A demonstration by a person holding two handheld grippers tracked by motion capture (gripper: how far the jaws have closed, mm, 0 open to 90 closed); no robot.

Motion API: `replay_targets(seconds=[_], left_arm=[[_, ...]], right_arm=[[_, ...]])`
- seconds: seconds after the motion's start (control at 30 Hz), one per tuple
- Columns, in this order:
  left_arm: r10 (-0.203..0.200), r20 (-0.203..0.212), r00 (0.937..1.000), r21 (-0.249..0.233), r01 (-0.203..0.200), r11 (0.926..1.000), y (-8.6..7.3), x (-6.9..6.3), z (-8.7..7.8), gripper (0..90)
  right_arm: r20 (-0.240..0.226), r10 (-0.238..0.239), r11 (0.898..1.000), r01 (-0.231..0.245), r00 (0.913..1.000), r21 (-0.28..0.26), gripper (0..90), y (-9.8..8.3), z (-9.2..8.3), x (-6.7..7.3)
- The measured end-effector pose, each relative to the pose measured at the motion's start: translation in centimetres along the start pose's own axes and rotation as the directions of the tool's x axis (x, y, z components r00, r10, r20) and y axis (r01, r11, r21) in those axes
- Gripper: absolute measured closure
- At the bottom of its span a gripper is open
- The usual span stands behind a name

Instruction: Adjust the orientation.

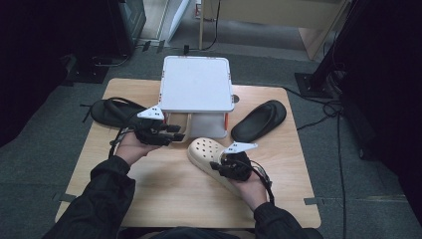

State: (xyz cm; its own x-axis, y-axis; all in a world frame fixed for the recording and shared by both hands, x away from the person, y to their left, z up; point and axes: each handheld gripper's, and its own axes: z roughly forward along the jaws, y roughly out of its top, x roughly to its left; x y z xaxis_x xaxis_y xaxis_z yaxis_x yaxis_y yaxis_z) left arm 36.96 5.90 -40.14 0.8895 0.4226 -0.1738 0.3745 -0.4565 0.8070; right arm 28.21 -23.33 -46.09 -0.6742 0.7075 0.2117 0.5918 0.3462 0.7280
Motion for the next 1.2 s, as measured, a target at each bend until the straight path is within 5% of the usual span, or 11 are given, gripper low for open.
replay_targets(seconds=[0.13,0.33,0.47,0.6,0.77,0.93,1.2], left_arm=[[-0.021,0.014,0.9997,-0.003,0.021,0.9998,-0.6,-0.3,0.5,63.3],[-0.016,0.007,0.9999,0.015,0.016,0.9998,-1.2,-0.8,1.2,65.8],[-0.048,-0.001,0.9989,0.000,0.048,0.9989,-1.4,-1.0,1.7,68.9],[-0.053,-0.001,0.9986,0.007,0.053,0.9986,-1.9,-1.4,2.3,70.5],[-0.047,-0.010,0.9988,0.041,0.047,0.9980,-2.3,-1.8,3.2,70.5],[-0.061,-0.012,0.9981,0.044,0.061,0.9971,-3.0,-2.3,4.1,70.4],[-0.052,-0.015,0.9985,0.086,0.053,0.9949,-3.8,-2.8,5.1,70.5]], right_arm=[[-0.028,0.005,1.000,-0.006,0.9996,-0.019,64.7,0.0,-0.8,-0.3],[-0.058,-0.013,0.999,0.010,0.9983,-0.048,69.0,-0.5,-3.3,-0.9],[-0.018,-0.009,0.995,0.007,0.9998,-0.104,75.2,-0.9,-5.8,-2.5],[0.015,0.030,0.991,-0.028,0.9994,-0.128,75.7,-0.8,-6.4,-4.5],[0.049,0.038,0.990,-0.031,0.9981,-0.141,75.6,-0.3,-5.9,-6.6],[0.079,-0.011,0.993,0.020,0.9968,-0.114,75.6,-0.2,-4.3,-9.0],[0.036,-0.029,0.999,0.031,0.9989,-0.036,75.7,-0.7,-2.8,-9.6]])
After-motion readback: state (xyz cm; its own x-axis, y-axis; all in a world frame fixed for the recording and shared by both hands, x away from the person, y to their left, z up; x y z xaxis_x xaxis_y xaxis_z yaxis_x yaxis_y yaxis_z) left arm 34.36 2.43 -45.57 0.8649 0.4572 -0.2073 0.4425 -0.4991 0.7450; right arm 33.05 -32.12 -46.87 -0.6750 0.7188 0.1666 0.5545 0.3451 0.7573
